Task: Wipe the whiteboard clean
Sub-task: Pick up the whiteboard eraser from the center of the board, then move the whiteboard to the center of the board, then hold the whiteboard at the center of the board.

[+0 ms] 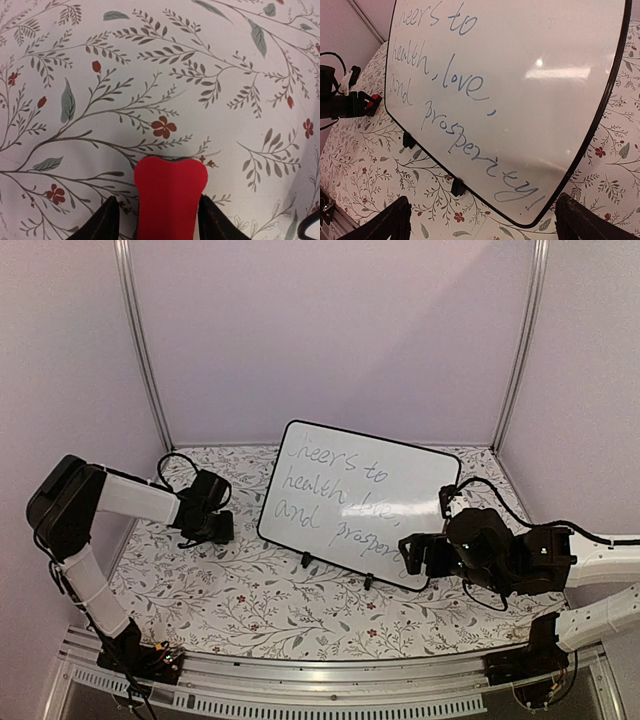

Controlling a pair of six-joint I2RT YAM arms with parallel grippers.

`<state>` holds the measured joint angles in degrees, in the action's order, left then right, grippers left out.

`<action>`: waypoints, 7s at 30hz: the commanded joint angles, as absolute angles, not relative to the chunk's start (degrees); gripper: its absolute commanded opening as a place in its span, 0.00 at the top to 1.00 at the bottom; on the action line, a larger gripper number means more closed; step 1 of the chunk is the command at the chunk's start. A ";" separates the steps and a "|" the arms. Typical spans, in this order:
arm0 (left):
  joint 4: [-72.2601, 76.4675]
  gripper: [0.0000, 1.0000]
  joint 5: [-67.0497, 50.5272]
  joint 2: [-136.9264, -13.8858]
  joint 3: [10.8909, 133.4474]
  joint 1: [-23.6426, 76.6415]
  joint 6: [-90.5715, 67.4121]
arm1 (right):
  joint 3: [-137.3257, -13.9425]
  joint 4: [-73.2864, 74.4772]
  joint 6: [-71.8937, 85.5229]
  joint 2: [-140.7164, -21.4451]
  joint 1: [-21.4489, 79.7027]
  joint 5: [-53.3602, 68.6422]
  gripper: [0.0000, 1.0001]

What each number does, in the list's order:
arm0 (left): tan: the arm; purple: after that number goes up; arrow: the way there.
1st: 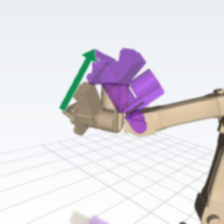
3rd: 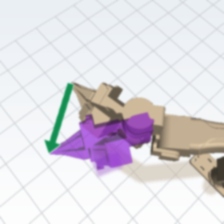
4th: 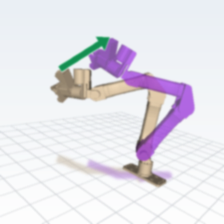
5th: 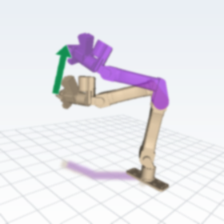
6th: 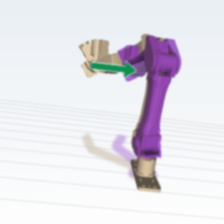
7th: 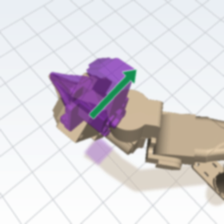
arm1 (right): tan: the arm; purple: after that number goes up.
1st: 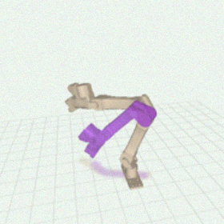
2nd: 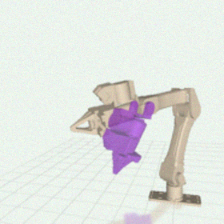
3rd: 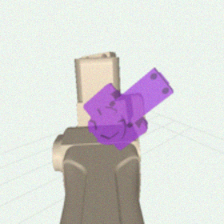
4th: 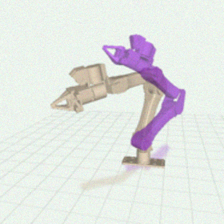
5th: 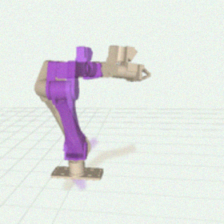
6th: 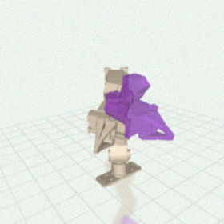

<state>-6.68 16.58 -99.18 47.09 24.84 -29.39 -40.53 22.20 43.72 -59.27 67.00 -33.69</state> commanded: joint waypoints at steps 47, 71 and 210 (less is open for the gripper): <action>-17.18 0.79 16.38 -75.75 50.83 37.85 -31.21 | -39.65 21.70 46.11 -63.13 66.87 -31.92 0.01; -13.78 0.78 11.43 -65.12 43.61 43.78 -32.66 | -52.70 28.98 60.70 -89.02 71.19 -34.69 0.01; -22.41 0.76 -1.05 -71.09 67.98 43.97 -11.40 | -68.78 26.62 9.13 -68.09 25.06 10.41 0.01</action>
<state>-25.52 4.14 -71.07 67.57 43.29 -16.36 -69.54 27.20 15.70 -66.37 29.61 -5.08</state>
